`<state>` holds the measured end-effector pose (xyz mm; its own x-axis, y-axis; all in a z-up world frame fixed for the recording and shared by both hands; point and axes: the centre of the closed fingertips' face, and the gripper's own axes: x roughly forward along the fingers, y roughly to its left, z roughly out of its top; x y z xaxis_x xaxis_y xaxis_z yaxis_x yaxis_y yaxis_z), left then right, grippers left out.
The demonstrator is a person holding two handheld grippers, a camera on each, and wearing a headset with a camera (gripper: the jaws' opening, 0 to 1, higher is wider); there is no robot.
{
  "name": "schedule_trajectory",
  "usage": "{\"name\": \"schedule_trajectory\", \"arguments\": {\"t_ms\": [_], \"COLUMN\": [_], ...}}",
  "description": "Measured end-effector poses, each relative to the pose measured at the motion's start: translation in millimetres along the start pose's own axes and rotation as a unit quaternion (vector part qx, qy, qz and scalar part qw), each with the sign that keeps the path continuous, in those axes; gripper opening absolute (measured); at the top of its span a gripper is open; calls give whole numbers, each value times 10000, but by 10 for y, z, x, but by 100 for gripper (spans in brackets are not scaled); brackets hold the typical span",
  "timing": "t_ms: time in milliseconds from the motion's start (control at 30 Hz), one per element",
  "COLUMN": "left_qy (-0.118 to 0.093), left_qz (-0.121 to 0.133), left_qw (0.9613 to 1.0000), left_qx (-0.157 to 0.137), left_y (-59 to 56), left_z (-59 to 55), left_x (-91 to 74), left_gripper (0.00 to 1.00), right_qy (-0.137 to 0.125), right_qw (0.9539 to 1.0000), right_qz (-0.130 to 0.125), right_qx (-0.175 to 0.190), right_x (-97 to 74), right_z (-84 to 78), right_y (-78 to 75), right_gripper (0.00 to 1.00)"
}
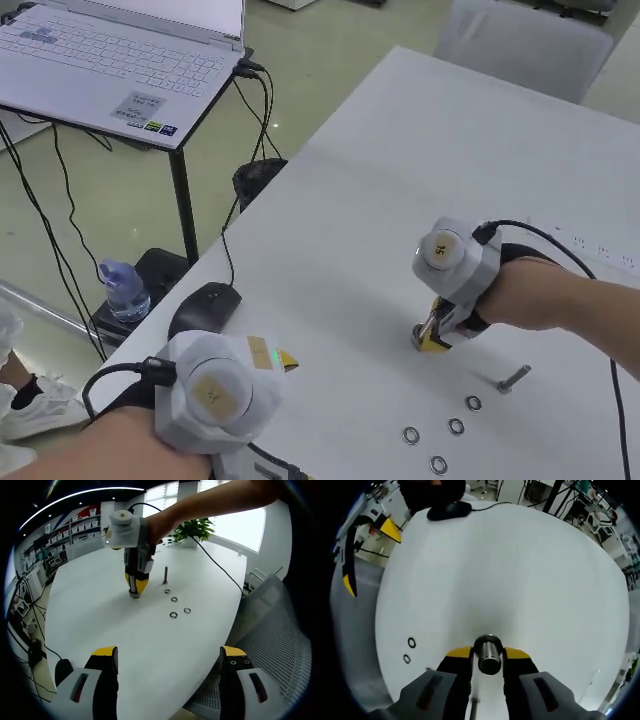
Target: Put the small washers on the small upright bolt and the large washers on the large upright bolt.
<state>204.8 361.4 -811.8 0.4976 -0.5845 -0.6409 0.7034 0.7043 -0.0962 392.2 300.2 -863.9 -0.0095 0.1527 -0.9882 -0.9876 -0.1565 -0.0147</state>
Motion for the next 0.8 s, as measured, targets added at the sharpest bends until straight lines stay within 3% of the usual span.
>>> {"name": "schedule_trajectory", "arguments": {"t_ms": [400, 800], "left_qy": [-33, -33], "left_qz": [30, 47], "left_qw": [10000, 10000], "left_qx": [-38, 24], "left_y": [-9, -13], "left_z": [4, 34], "left_x": [-22, -54], "left_gripper": [84, 84], "right_qy": [-145, -353], "right_qw": [9999, 9992], "right_qz": [20, -164], "right_qx": [11, -49], "right_x": [-6, -375], "right_z": [29, -20], "right_y": [43, 50], "right_gripper": [30, 31]}}
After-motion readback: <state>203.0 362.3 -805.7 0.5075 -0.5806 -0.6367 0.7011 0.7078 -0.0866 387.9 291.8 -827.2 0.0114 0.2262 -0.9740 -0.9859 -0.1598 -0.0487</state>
